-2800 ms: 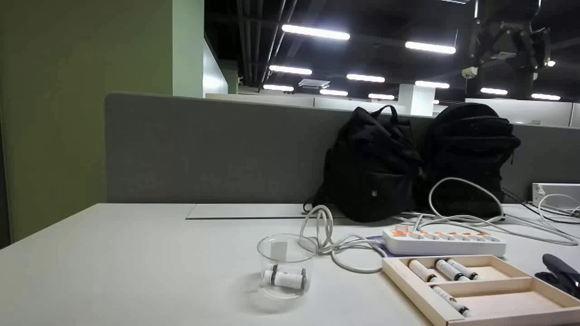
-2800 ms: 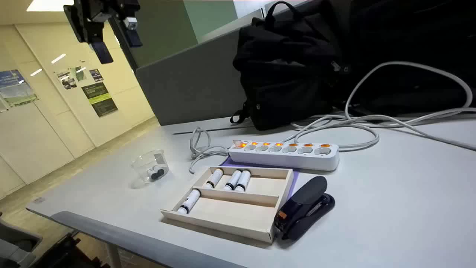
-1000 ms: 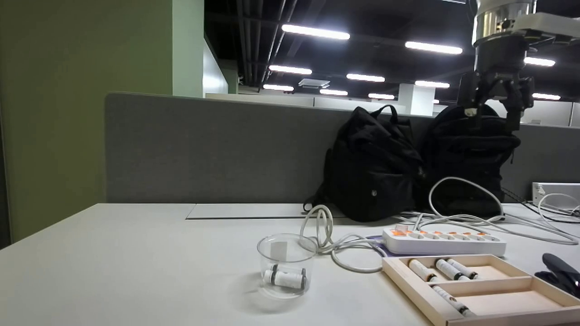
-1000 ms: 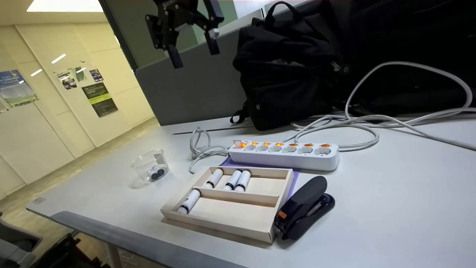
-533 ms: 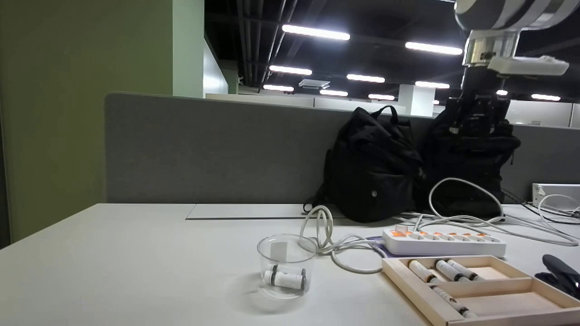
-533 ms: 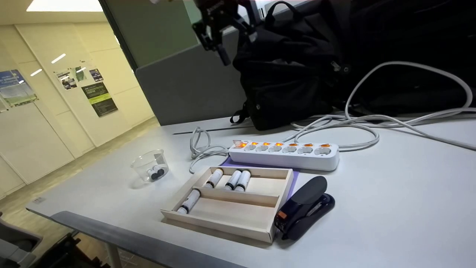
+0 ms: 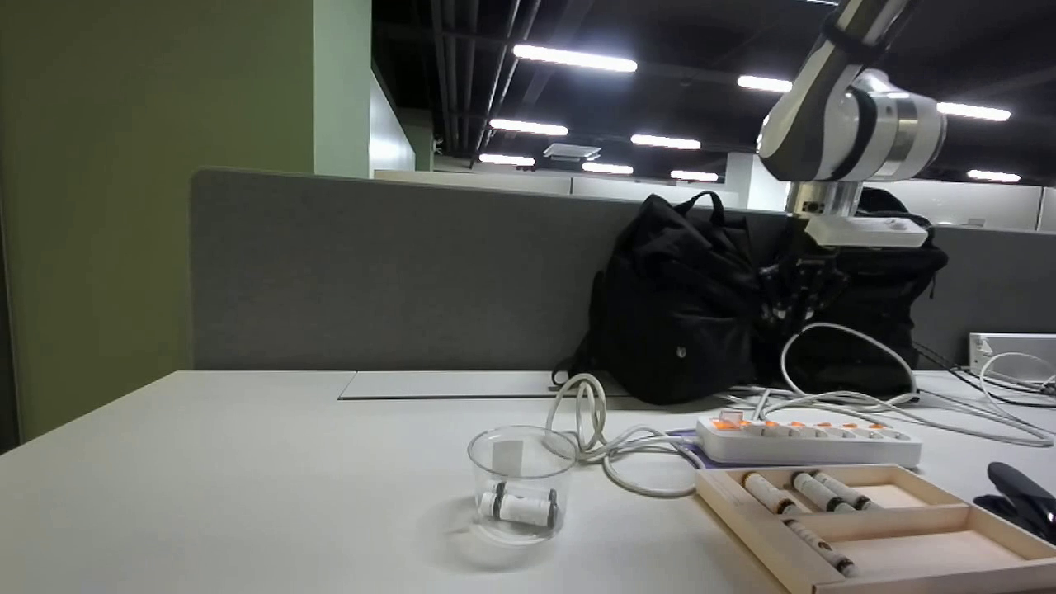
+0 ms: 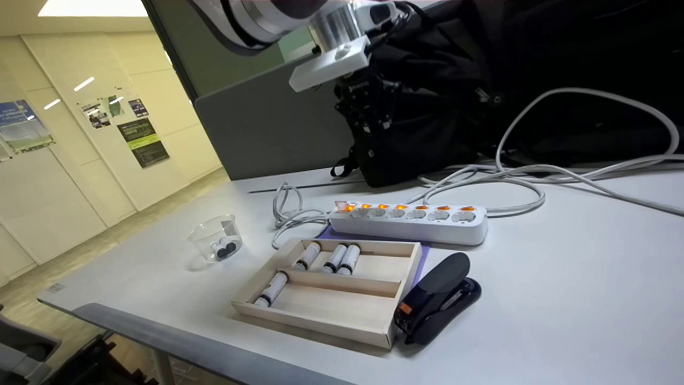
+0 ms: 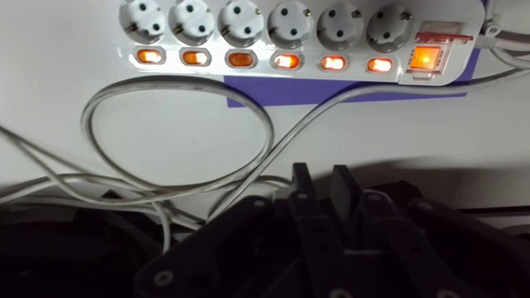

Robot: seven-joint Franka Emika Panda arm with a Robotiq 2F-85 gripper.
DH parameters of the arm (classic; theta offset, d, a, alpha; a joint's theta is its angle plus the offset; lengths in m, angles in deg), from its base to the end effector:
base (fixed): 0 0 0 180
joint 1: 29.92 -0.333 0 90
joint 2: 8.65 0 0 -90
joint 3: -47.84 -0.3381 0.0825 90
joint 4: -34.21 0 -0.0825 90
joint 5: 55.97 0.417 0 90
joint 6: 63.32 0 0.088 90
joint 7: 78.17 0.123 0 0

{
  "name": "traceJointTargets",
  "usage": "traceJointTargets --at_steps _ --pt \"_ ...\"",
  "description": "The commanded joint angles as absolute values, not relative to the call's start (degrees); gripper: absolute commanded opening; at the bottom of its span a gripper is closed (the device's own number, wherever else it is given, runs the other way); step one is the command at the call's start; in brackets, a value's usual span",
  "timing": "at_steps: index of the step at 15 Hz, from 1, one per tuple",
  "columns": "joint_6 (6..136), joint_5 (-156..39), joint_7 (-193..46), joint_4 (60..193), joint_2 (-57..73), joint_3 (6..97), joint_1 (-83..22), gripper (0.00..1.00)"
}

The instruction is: Switch off the third switch from the left

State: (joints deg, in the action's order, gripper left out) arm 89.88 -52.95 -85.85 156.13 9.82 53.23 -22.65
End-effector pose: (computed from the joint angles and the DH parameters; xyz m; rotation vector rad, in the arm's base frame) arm 0.6126 -0.1380 0.2593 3.0768 -0.1896 0.3435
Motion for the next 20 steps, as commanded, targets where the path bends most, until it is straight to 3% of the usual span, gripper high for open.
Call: traceJointTargets --at_steps 1,3,20 --pt "88.0 -53.2 -85.4 154.8 11.7 52.2 -22.4 0.14" --pt "85.2 -53.1 -85.2 152.8 13.8 51.7 -22.8 0.02" --pt "86.7 -49.9 -85.8 150.7 22.2 50.0 -19.6 0.0"
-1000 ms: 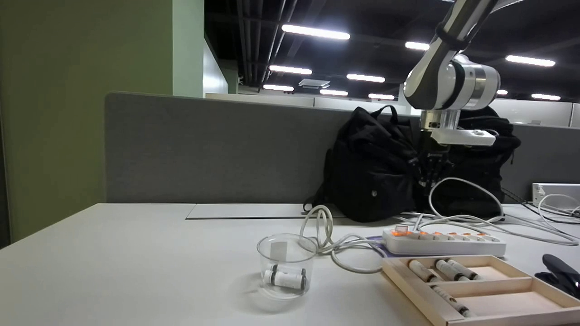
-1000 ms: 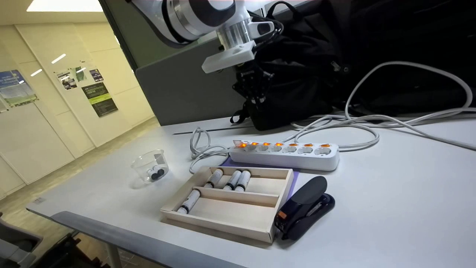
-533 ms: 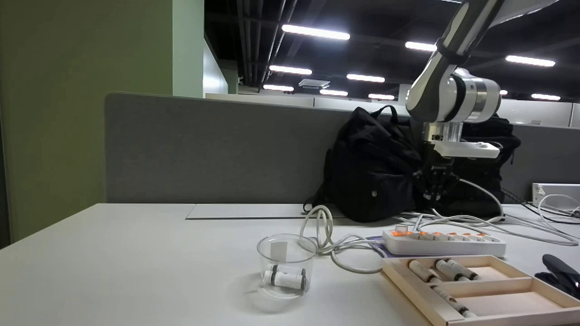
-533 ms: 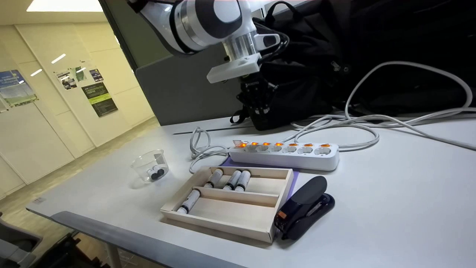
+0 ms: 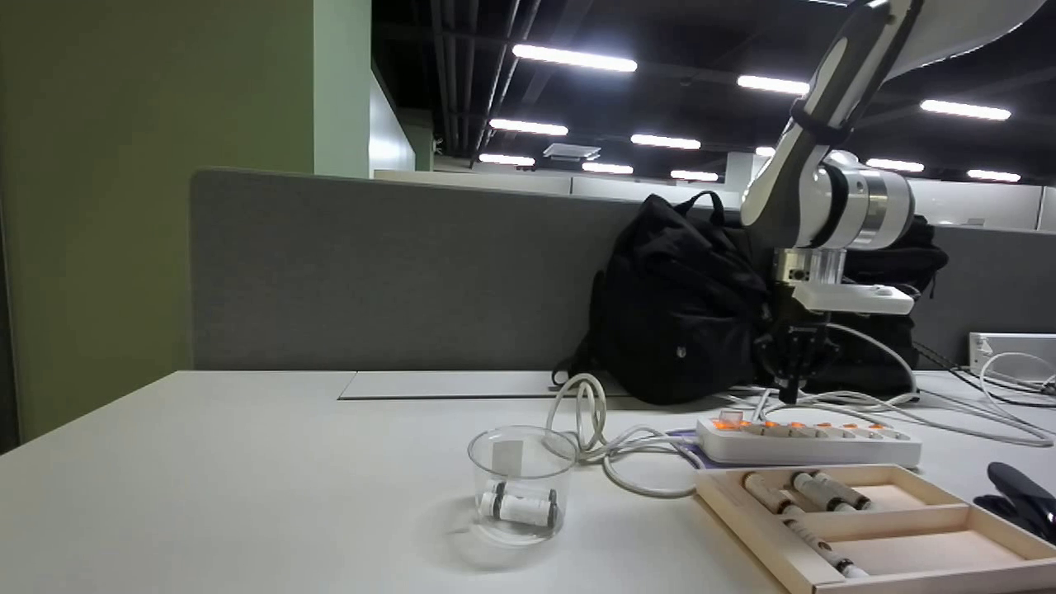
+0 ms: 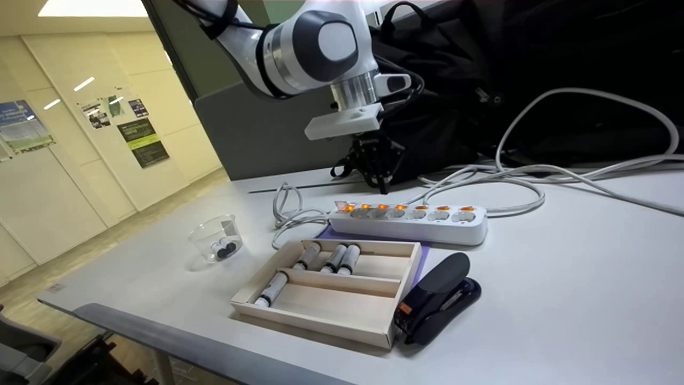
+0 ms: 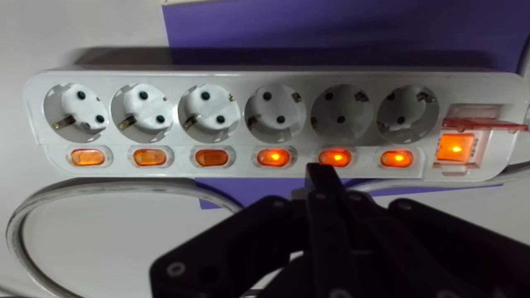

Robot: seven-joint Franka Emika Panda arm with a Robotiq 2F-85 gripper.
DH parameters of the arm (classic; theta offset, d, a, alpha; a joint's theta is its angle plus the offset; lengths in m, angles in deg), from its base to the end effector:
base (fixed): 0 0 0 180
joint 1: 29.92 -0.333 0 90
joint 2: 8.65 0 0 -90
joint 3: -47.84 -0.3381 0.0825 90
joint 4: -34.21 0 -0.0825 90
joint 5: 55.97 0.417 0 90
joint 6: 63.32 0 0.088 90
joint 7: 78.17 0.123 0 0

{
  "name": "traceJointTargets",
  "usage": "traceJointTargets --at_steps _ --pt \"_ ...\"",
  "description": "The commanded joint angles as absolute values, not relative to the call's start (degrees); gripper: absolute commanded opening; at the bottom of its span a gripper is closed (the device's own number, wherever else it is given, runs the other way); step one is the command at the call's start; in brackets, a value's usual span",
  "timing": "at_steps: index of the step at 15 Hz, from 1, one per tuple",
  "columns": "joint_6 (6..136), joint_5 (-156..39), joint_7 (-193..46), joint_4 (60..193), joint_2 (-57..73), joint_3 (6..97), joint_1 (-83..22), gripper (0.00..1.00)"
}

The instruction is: Switch off the third switch from the left

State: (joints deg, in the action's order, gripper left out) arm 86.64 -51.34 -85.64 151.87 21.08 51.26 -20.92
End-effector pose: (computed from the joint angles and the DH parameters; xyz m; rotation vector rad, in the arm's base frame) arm 0.6121 -0.1362 0.1605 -3.1278 0.2301 -0.0753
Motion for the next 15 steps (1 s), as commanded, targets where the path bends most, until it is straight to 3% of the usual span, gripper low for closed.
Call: traceJointTargets --at_steps 1,15 --pt "86.8 -49.6 -85.9 150.7 22.5 49.7 -19.3 0.0" --pt "92.9 -43.7 -87.1 150.4 25.9 45.2 -15.1 0.0"
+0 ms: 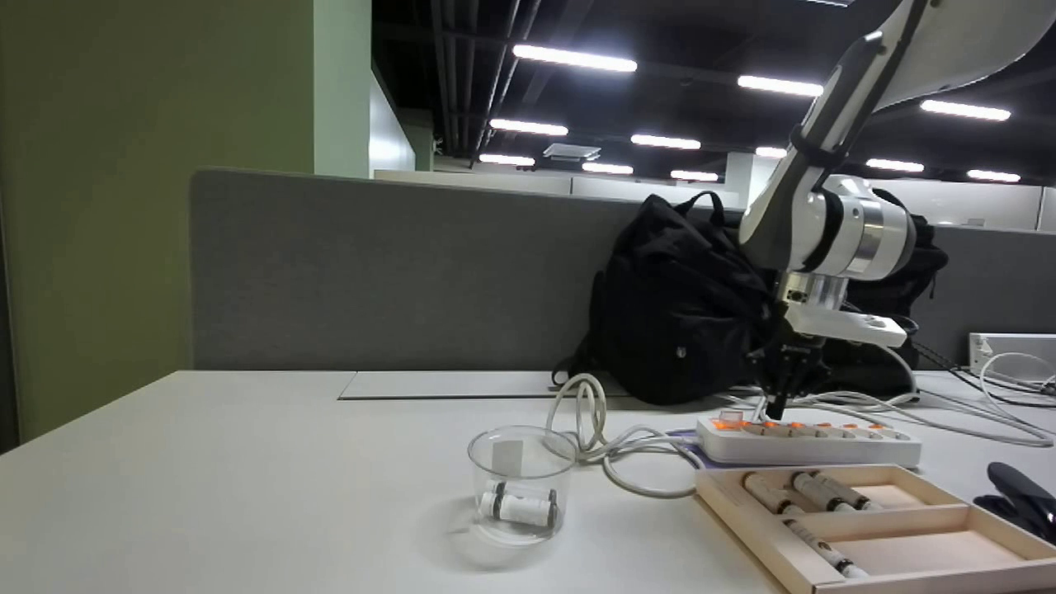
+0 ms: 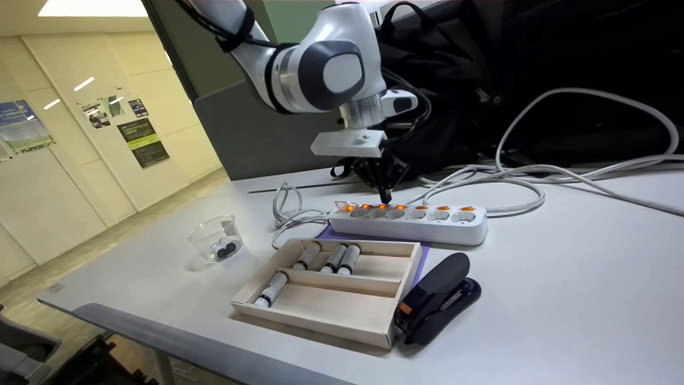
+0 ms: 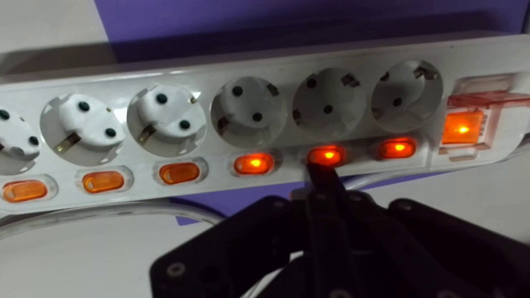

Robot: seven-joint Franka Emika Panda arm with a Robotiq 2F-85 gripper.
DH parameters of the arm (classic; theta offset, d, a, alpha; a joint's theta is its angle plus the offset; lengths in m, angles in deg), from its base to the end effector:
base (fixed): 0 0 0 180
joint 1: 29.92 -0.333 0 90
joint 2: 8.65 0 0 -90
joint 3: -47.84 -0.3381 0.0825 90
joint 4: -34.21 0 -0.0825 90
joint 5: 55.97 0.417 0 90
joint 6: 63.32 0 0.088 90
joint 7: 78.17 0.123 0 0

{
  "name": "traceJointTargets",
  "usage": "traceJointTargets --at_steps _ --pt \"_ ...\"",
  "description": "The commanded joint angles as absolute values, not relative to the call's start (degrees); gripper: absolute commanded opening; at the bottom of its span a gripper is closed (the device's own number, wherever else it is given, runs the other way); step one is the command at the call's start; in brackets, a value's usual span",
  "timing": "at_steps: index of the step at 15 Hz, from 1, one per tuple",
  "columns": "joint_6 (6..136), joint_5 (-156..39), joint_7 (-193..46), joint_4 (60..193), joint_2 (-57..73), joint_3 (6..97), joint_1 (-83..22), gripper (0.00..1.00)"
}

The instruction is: Switch off the third switch from the left

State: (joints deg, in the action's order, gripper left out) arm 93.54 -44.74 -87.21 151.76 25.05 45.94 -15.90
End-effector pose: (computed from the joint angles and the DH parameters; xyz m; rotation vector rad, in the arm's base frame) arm 0.6129 -0.1378 0.1286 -3.0310 0.3606 -0.1740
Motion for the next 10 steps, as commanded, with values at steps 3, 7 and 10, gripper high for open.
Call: traceJointTargets --at_steps 3,7,10 --pt "93.1 -43.5 -87.1 150.5 26.1 44.9 -15.0 0.0" --pt "93.7 -42.3 -87.9 150.7 25.9 43.7 -14.3 0.0" --pt "93.7 -43.4 -87.1 150.7 26.3 44.5 -15.6 0.0"
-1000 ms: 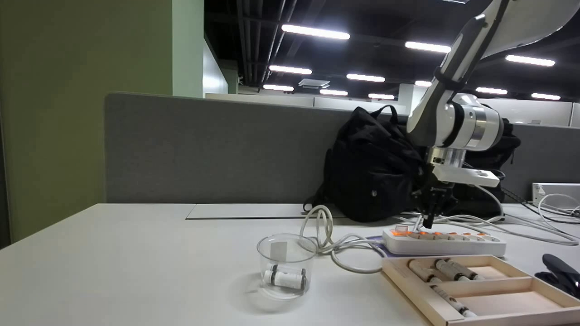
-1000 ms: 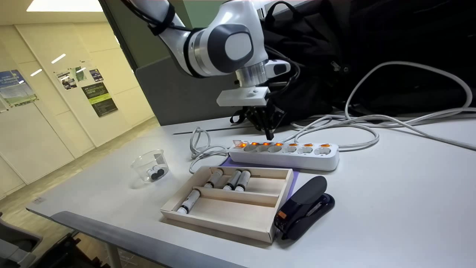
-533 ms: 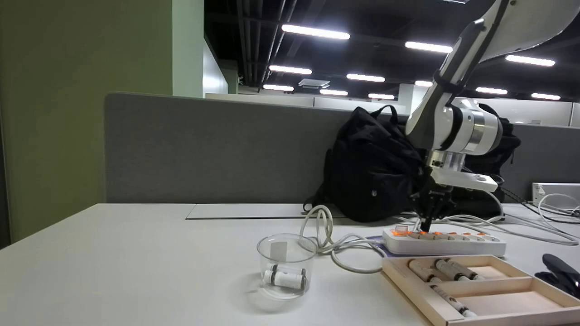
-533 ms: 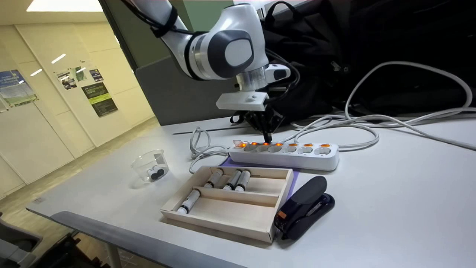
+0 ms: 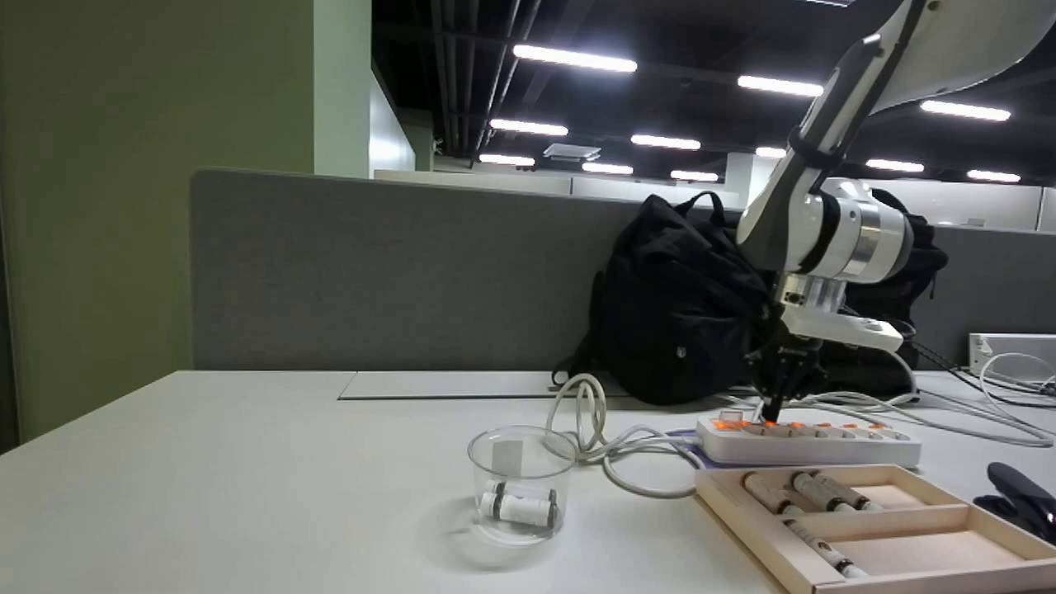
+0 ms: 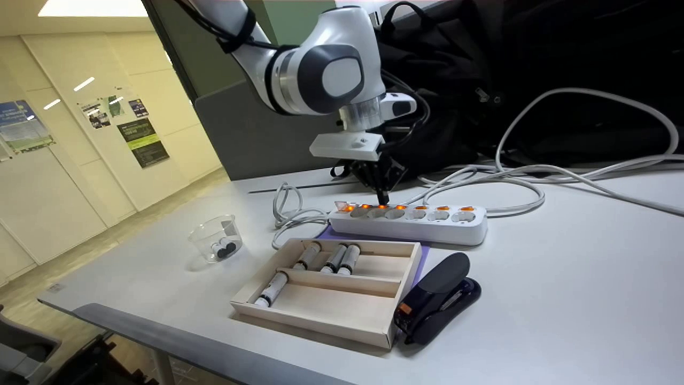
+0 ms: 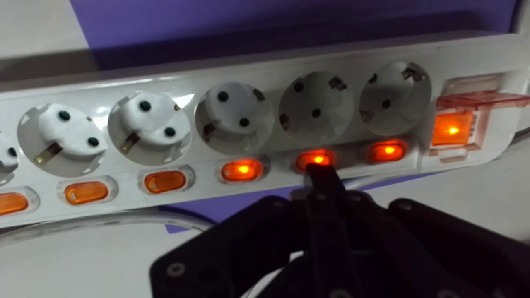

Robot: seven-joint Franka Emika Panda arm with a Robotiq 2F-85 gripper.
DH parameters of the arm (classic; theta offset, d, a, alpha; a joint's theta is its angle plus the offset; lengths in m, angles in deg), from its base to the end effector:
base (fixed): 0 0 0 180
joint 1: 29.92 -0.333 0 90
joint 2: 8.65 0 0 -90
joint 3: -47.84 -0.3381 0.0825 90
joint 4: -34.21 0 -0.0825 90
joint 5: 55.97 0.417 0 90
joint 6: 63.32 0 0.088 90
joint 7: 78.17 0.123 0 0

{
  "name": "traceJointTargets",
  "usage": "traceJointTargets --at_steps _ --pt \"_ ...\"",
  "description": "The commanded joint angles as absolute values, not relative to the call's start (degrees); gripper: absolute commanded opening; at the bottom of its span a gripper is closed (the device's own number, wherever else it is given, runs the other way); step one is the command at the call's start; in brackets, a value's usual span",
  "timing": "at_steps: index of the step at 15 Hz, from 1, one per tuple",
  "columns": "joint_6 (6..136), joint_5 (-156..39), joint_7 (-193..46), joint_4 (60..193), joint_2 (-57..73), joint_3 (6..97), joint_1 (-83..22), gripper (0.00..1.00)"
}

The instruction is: Switch off the third switch from the left

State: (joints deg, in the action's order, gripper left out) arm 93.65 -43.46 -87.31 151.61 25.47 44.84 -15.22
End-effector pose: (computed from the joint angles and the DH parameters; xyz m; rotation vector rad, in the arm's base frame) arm 0.6136 -0.1339 0.1253 -3.0079 0.3813 -0.1728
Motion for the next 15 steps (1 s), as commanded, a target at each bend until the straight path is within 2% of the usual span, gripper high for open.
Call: traceJointTargets --at_steps 1,10,15 --pt "93.7 -43.9 -86.9 150.8 26.5 44.8 -16.1 0.0" --pt "95.0 -50.4 -86.1 153.1 27.1 48.7 -20.4 0.0" --pt "94.0 -51.7 -86.0 151.0 21.8 48.5 -21.3 0.0"
